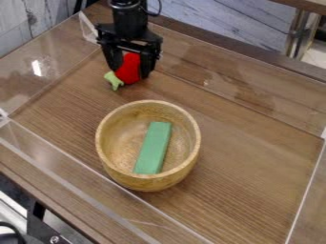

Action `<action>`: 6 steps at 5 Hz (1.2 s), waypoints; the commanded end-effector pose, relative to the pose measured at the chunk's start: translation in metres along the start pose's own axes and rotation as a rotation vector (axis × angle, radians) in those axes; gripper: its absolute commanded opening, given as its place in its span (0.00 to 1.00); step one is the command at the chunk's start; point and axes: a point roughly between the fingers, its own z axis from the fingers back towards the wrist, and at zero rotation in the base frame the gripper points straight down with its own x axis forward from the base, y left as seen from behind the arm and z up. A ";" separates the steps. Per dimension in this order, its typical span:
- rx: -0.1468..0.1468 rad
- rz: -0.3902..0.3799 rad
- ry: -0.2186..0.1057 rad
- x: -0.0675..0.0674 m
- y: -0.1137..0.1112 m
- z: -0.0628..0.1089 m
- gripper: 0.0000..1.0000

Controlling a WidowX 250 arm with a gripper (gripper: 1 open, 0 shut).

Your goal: Move the red fruit to the right

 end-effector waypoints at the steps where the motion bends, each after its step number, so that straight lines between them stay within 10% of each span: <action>1: 0.012 0.015 -0.064 0.013 0.007 0.013 1.00; 6: 0.022 0.023 -0.081 0.029 0.014 -0.001 1.00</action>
